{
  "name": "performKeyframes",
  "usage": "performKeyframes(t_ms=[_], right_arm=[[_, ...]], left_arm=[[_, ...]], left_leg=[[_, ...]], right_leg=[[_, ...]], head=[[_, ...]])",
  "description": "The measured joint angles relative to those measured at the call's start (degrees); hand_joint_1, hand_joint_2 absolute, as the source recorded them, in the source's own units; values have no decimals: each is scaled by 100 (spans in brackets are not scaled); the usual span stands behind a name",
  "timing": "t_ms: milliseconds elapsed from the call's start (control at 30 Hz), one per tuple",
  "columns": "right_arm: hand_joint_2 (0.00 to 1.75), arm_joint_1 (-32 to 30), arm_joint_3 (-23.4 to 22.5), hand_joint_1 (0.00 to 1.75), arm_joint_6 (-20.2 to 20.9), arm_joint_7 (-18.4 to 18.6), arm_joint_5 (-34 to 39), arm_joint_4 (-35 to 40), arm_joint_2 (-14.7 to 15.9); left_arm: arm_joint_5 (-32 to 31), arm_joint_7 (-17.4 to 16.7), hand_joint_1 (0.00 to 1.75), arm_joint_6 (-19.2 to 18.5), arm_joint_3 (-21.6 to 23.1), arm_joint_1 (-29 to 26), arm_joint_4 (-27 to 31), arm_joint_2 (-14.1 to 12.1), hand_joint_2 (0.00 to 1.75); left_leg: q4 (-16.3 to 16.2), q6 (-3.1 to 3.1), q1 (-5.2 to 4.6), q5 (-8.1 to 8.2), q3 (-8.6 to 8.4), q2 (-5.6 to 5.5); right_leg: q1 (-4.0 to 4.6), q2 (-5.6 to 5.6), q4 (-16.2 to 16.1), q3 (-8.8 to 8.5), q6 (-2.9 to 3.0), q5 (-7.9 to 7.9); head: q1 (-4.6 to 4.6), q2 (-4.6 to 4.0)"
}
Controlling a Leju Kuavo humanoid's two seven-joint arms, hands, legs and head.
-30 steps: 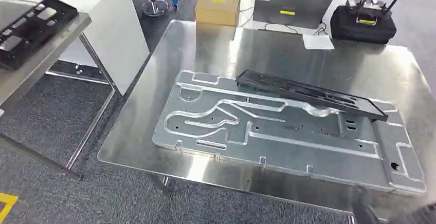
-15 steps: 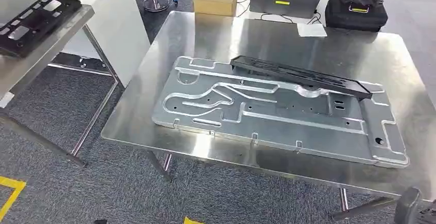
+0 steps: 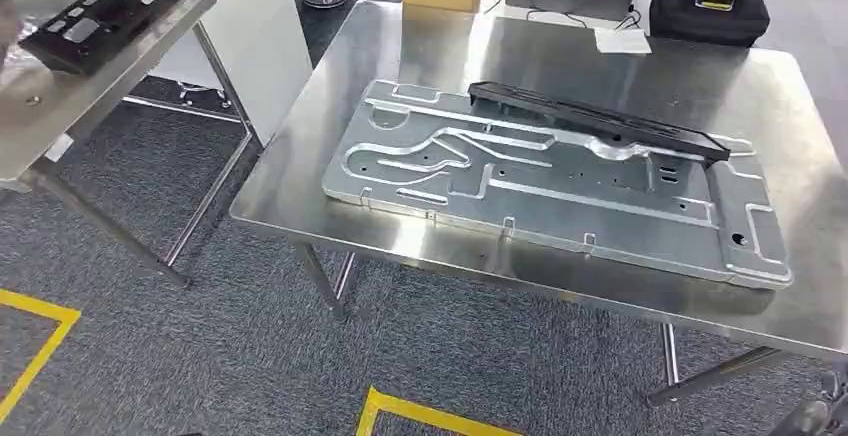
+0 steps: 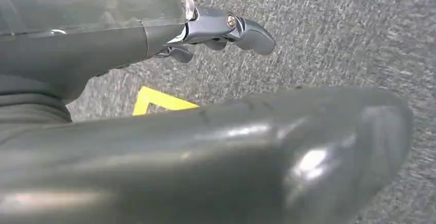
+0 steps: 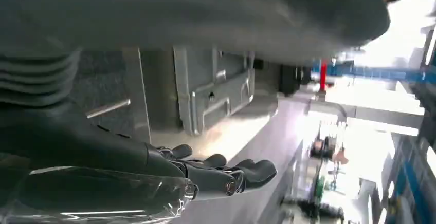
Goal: Take the parts from the cabinet and place them on the table.
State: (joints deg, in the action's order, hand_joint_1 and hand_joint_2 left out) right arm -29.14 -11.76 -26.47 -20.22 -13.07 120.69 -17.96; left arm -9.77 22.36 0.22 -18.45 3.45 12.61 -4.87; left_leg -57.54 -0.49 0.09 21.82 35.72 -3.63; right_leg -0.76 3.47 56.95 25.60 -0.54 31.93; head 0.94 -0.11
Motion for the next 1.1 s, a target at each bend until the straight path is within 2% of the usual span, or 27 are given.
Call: performKeyframes(t_ms=[67, 100, 133, 167, 200, 233, 267, 300, 333, 367, 400, 433, 467, 500, 567, 600, 633, 667, 733, 767, 800, 833, 900, 933, 967, 1033, 1100], right_arm=[[0, 18, -31, 0, 29, 53, -77, -29, -13], [0, 24, -35, 0, 48, 79, -112, -59, -37], [0, 38, -46, 0, 64, 109, -149, -79, -50], [0, 32, -68, 0, 79, 147, -206, -107, -83], [0, 27, -107, 0, 94, 190, -241, -146, -101], [0, 26, -138, 0, 94, 221, -254, -171, -107], [0, 27, -169, 0, 105, 260, -267, -195, -114], [0, 27, -190, 0, 123, 315, -289, -232, -116], [0, 31, -221, 0, 120, 352, -335, -271, -120], [0, 36, -265, 0, 116, 394, -389, -324, -129], [0, 48, -311, 0, 103, 426, -431, -374, -131], [0, 68, -348, 0, 92, 461, -473, -418, -131], [0, 61, -378, 0, 92, 483, -486, -453, -134], [0, 63, -411, 0, 105, 494, -490, -483, -140], [0, 61, -448, 0, 160, 529, -573, -549, -151], [0, 60, -455, 0, 177, 536, -623, -575, -151], [0, 57, -464, 0, 184, 544, -663, -601, -151], [0, 35, -479, 0, 188, 549, -711, -623, -151], [0, 17, -507, 0, 203, 573, -765, -680, -151], [0, 30, -509, 0, 228, 575, -789, -706, -151], [0, 43, -514, 0, 265, 584, -822, -746, -151], [0, 47, -529, 0, 293, 592, -857, -776, -151], [0, 56, -544, 0, 304, 612, -903, -822, -151], [0, 69, -549, 0, 326, 627, -927, -844, -151], [0, 90, -558, 0, 361, 647, -969, -868, -151], [0, 87, -584, 0, 402, 680, -1047, -905, -153], [0, 87, -584, 0, 402, 680, -1047, -905, -153]], left_arm=[[0, -13, 0, -2, -18, -16, 0, 0, 0], [0, -18, 0, -2, -37, -32, -2, -2, 0], [0, -22, 0, -2, -46, -48, -2, 11, 0], [0, -28, 0, -4, -55, -58, -4, 24, 0], [-2, -31, 0, -9, -74, -53, -4, 37, 0], [-2, -31, 0, -11, -87, -48, -4, 50, 0], [-2, -31, 0, -11, -92, -49, -4, 66, 0], [-2, -31, 0, -11, -96, -55, -4, 85, 0], [0, -31, 0, -11, -105, -63, -4, 94, 0], [0, -31, 0, -11, -114, -66, -4, 103, 0], [0, -35, 0, -11, -127, -61, -4, 111, 0], [0, -35, 0, -17, -133, -41, -4, 118, 0], [0, -35, 0, -20, -136, -15, -4, 120, 0], [2, -31, 0, -22, -142, -7, -4, 133, 0], [15, -15, 0, -26, -157, -73, -4, 149, 0], [17, -15, 0, -26, -179, -118, -11, 149, 0], [17, -13, 0, -24, -197, -126, -24, 195, 0], [20, -20, 0, -19, -223, -146, -26, 192, 0], [24, -13, 0, -15, -236, -136, -26, 223, 0], [22, -13, 0, -9, -240, -136, -26, 227, 0], [22, -13, 0, -4, -249, -137, -26, 234, 0], [20, -13, 0, -4, -258, -141, -26, 238, 0], [20, -13, 0, -2, -275, -145, -26, 249, 0], [20, -13, 0, 0, -280, -141, -26, 258, 0], [20, -13, 0, 0, -284, -136, -26, 273, 0], [20, -13, 0, 0, -295, -121, -26, 273, 0], [20, -13, 0, 0, -295, -121, -26, 273, 0]], left_leg=[[40, -82, 19, -126, 38, -122], [7, -101, 37, -100, 80, -89], [-157, -113, 47, 161, 152, 104], [-469, -135, 50, 537, 243, 231], [-888, -161, 67, 904, 339, 276], [-1283, -187, 69, 1154, 410, 292], [-1628, -213, 70, 1232, 441, 302], [-1788, -226, 73, 1094, 400, 313], [-1737, -229, 76, 831, 258, 325], [-1485, -218, 77, 589, 9, 350], [-1043, -194, 77, 502, -354, 430], [-485, -156, 66, 665, -803, 650], [53, -132, 15, 863, -1151, 786], [195, -52, -6, 943, -1169, 751], [153, 55, -34, 869, -1065, 654], [207, 118, -1, 771, -1026, 609], [206, 146, 4, 707, -964, 598], [203, 204, 4, 642, -874, 562], [196, 259, -15, 482, -668, 454], [190, 257, -26, 406, -574, 387], [174, 251, -30, 327, -472, 322], [150, 237, -30, 259, -363, 252], [78, 204, -24, 156, -172, 116], [31, 182, -20, 108, -85, 50], [-12, 138, -41, 57, 0, -8], [-22, 88, -36, -36, 45, -95], [-22, 88, -36, -36, 45, -95]], right_leg=[[28, -123, 31, 39, 92, -69], [-20, -208, -21, 87, 154, -142], [-11, -282, -15, 139, 194, -200], [-3, -340, -14, 211, 239, -257], [9, -410, -11, 290, 249, -316], [13, -479, -3, 373, 246, -375], [20, -551, 7, 470, 241, -439], [25, -621, 26, 561, 234, -497], [31, -692, 51, 664, 224, -550], [37, -762, 81, 761, 212, -597], [42, -818, 114, 847, 194, -638], [55, -871, 164, 879, 167, -675], [72, -935, 198, 908, 141, -693], [77, -1016, 209, 916, 103, -725], [53, -1141, 181, 919, 37, -829], [63, -1155, 199, 944, -7, -847], [13, -829, 296, 985, -76, -649], [14, -562, 537, 1049, -89, -272], [9, -379, 1344, 1230, -94, 394], [10, -362, 1683, 1285, -90, 544], [10, -360, 1871, 1254, -81, 513], [10, -358, 1801, 1116, -69, 324], [6, -306, 1096, 566, -34, -101], [2, -187, 551, 191, -4, -190], [13, 64, 50, -87, 42, 26], [17, 25, -70, -86, 32, 50], [17, 25, -70, -86, 32, 50]], head=[[4, 0], [-4, 0], [15, 0], [33, 0], [37, 0], [35, 0], [37, 0], [37, 0], [37, 0], [39, 0], [37, 0], [42, 0], [37, 0], [35, 0], [35, 0], [28, 0], [37, 0], [24, 0], [24, 0], [26, 0], [26, 0], [26, 0], [26, 0], [26, 0], [28, 0], [31, 0], [31, 0]])
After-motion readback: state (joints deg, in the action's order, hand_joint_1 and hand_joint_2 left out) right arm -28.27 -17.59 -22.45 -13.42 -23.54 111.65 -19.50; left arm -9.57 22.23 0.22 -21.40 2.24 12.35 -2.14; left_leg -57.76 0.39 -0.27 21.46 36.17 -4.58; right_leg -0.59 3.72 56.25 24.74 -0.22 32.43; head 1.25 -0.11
